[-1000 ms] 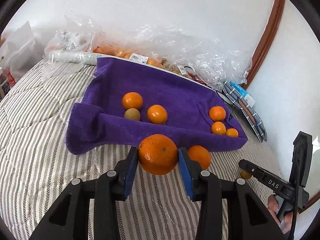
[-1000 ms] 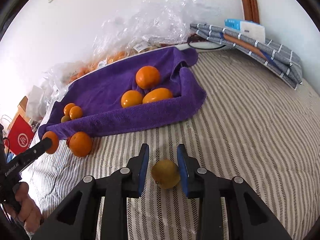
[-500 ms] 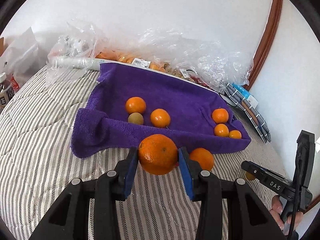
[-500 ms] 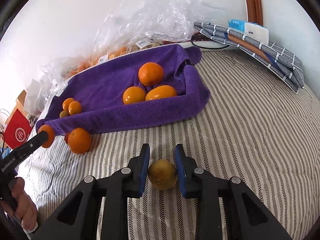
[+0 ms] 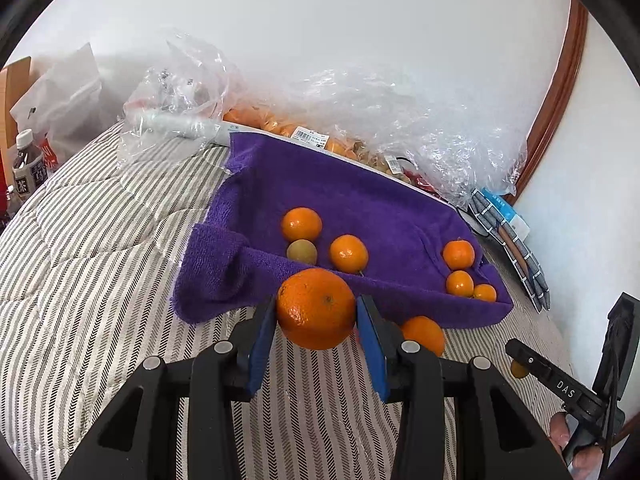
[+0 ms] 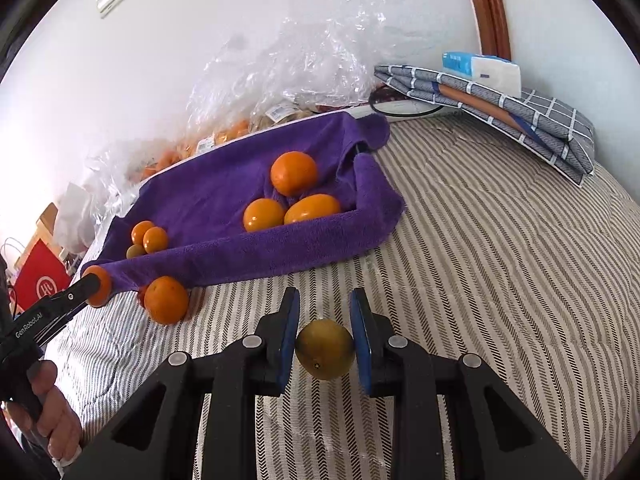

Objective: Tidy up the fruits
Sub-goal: 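Carry both fruits onto the towel and open both tools there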

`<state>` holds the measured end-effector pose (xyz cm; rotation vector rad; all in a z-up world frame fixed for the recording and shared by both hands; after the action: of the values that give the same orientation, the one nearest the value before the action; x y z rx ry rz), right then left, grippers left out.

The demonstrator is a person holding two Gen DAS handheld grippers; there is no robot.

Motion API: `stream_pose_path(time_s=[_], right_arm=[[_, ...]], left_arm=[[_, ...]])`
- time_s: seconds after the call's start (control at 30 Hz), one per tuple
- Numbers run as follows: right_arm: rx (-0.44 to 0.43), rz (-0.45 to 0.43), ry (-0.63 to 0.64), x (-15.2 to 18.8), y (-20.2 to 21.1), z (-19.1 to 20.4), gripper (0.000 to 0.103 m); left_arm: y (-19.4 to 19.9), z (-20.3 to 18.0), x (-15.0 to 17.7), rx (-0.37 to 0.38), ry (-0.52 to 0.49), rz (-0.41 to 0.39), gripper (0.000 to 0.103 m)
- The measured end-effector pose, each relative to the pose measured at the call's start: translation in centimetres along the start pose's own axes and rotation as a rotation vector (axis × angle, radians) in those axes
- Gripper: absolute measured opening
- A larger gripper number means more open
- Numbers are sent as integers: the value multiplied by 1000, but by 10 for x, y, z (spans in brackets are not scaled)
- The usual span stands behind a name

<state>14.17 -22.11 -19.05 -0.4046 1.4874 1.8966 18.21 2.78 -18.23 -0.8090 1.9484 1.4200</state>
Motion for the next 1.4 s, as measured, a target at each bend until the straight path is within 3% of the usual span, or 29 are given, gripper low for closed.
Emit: stream_pose_path(time_s=[0.2,0.77,0.97,1.07,1.4], right_arm=[[28,-21,21,-1,3,2,26],[-41,-73,106,-21,16,46,26],[-50,-76,109,-34,12,51,26],[-51,-90,119,-45,10,54,26],[-50,-135,146,-85,-9,57,26]], left_arm=[[4,5,-3,-11,18,-18,39],[8,21,-12,-53,63,-50,39],[6,18,-20,-98,18,-46,39],[5,13,-28,-75,19,-43,39],[-11,15,-80,-132,-31,-81,39]])
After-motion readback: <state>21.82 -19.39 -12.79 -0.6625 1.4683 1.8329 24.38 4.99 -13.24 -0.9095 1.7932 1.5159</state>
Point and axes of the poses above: each gripper's, at about its wrist camera, not at the fingertips, and y roughly against the way its jaws point, z to its left, x to its underside, the point moved 7 cm from there along -y, roughly the way its jaws point, and after that the axes turned 7 degrees about -y, right-handed, at the moved point
